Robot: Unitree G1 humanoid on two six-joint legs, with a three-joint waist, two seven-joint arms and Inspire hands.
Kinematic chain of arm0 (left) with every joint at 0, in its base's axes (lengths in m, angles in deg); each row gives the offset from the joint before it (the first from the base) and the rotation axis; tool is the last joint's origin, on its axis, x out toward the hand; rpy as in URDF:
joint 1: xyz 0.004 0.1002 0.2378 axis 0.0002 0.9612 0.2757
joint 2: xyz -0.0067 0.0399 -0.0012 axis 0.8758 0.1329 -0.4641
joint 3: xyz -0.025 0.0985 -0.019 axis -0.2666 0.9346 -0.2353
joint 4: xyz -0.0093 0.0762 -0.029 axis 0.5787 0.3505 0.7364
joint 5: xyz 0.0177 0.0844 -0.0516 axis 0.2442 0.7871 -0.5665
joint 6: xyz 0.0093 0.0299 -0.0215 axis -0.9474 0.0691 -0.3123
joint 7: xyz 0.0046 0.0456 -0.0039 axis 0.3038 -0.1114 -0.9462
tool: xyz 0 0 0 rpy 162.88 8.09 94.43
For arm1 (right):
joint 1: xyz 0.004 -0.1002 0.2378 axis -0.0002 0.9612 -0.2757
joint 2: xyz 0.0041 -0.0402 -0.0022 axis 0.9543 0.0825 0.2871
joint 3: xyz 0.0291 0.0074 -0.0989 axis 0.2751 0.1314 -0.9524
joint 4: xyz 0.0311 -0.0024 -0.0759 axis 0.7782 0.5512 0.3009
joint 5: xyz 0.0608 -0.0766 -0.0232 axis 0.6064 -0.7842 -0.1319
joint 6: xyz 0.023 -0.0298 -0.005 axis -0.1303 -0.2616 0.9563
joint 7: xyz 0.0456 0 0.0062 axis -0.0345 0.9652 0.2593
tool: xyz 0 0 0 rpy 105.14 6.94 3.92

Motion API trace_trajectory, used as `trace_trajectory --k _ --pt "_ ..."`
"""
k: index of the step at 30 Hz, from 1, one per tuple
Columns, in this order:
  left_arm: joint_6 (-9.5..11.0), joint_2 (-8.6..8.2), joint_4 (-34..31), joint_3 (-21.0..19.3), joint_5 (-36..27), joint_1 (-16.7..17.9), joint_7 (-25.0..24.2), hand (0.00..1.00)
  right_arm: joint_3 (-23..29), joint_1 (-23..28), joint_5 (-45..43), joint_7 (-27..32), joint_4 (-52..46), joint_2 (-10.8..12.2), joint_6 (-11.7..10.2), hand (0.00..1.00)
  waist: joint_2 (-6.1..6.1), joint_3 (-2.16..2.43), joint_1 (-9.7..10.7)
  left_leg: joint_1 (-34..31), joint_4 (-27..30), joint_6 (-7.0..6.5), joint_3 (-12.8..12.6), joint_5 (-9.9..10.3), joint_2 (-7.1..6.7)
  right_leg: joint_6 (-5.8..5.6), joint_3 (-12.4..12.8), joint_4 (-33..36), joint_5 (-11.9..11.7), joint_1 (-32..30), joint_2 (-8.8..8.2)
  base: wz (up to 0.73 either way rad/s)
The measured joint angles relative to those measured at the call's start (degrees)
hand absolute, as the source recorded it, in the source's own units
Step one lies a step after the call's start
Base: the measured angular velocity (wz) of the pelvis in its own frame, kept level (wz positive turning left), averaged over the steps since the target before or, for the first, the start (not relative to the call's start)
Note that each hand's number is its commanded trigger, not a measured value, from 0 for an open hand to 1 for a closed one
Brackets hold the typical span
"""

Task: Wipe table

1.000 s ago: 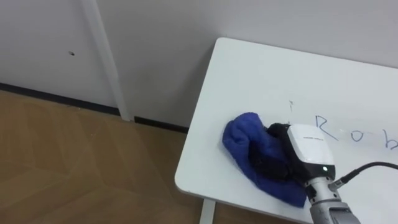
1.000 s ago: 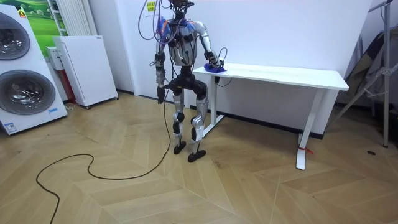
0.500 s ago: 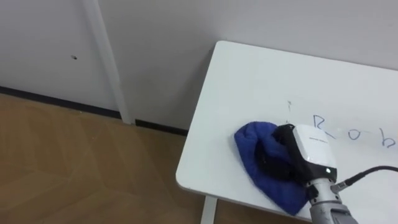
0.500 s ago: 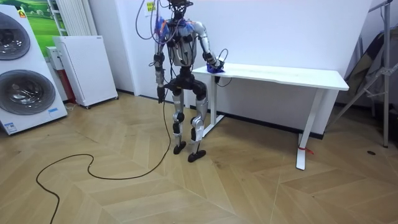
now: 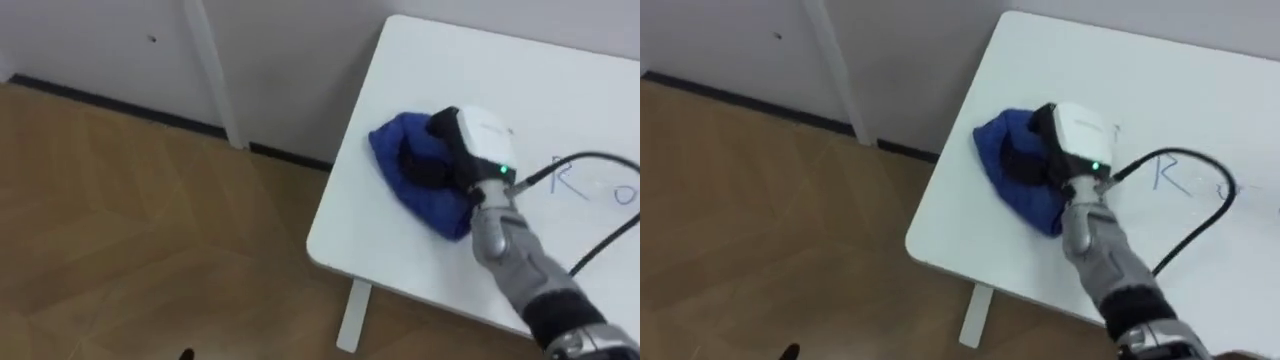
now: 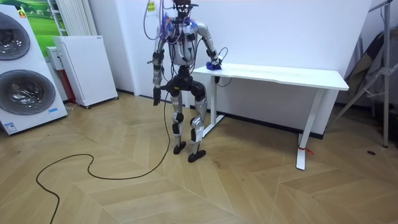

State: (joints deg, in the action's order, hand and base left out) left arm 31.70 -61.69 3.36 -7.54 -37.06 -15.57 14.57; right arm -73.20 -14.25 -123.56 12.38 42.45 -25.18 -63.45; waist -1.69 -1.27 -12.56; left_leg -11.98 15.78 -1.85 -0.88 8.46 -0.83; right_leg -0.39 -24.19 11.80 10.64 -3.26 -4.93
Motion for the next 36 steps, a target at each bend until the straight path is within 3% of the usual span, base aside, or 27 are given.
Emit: trace_trajectory --k 2,4,9,11,14,17,21,27,29,32,36 --pt "-0.29 0.47 0.01 0.0 -0.08 -0.07 -0.78 0.0 0.03 -2.96 2.47 0.96 4.8 -2.19 -0.16 1.0 -0.09 -0.05 -0.94 -0.64 0.0 -0.02 0.18 -0.09 -0.04 0.0 -0.11 -0.03 -0.04 -0.64 0.01 0.1" --pt "-0.73 0.91 0.13 0.01 -0.17 -0.27 -1.24 0.0 0.07 -3.87 4.04 2.35 7.2 -2.79 -0.27 1.0 -0.19 -0.13 -0.95 -0.85 0.05 -0.02 0.28 -0.09 -0.03 0.0 -0.24 -0.03 -0.04 -0.69 0.0 0.07" --pt "-1.03 1.38 -0.54 0.01 -0.15 -2.47 -1.24 0.0 4.68 -4.29 6.98 3.65 9.4 -5.58 -1.32 1.0 -0.01 -0.34 -0.18 -3.92 1.37 -0.04 0.87 -0.1 -0.13 0.01 -0.37 0.38 -0.04 -2.97 -0.04 0.08" --pt "-1.05 1.82 -1.11 -0.02 -1.45 -2.54 -1.23 0.0 5.71 -4.0 10.29 4.13 11.04 -7.78 -1.33 1.0 -0.03 -0.36 0.52 -4.8 1.5 -0.2 0.82 -0.19 -0.15 0.01 -0.25 1.27 -0.03 -4.11 -0.24 0.0" --pt "-1.07 2.43 -1.59 -0.07 -4.5 -2.43 -1.14 0.0 7.83 -1.58 11.94 4.99 11.32 -10.7 -1.44 1.0 -0.1 -0.31 1.53 -5.44 1.5 -0.3 0.61 -0.25 -0.12 0.01 0.45 1.76 -0.03 -4.96 -0.3 0.01" --pt "-0.92 2.89 -2.38 -1.9 -4.53 -2.37 -1.07 0.0 12.45 2.54 13.38 6.54 11.66 -11.81 -2.24 1.0 -0.26 -0.17 3.37 -5.33 1.56 -0.3 0.38 -0.26 -0.02 0.0 0.34 1.8 -0.03 -4.67 -0.25 0.05" --pt "-0.03 3.33 -2.81 -3.39 -5.85 -2.37 -0.28 0.0 14.49 7.07 17.56 8.96 13.13 -13.9 -2.29 1.0 -0.42 0.11 4.62 -4.71 1.46 -0.3 -0.78 -0.25 0.16 0.01 0.72 1.84 -0.03 -4.49 -0.29 -0.1" --pt "0.07 3.38 -2.98 -4.45 -6.86 -2.11 0.38 0.0 16.87 13.57 20.26 9.5 14.2 -15.03 -2.22 1.0 -0.9 0.82 5.2 -2.57 0.62 -0.29 -1.58 -0.25 0.18 0.0 2.1 1.65 -0.02 -2.95 -0.07 -0.07" --pt "0.08 3.4 -3.23 -4.69 -7.88 -2.02 0.62 0.0 18.44 15.6 20.28 10.47 15.35 -15.03 -2.21 1.0 -1.0 1.27 5.7 -2.2 0.86 -0.29 -1.55 -0.24 0.15 0.0 2.14 1.65 -0.02 -2.49 0.02 0.0" --pt "0.19 3.18 -4.12 -5.32 -7.85 -1.82 0.55 0.0 21.09 17.32 20.12 10.54 15.78 -15.02 -1.86 1.0 -0.94 1.23 6.13 -1.4 0.88 -0.28 -1.53 -0.25 0.11 0.01 2.06 1.63 -0.03 -1.57 -0.02 0.0" --pt "0.26 3.17 -5.55 -5.2 -8.12 -0.84 0.35 0.0 20.96 18.05 19.85 11.39 14.83 -14.86 -0.78 1.0 -0.39 1.06 6.16 -0.82 0.82 -0.28 -1.51 -0.24 0.09 0.01 2.31 1.43 -0.03 -0.77 0.07 -0.02"
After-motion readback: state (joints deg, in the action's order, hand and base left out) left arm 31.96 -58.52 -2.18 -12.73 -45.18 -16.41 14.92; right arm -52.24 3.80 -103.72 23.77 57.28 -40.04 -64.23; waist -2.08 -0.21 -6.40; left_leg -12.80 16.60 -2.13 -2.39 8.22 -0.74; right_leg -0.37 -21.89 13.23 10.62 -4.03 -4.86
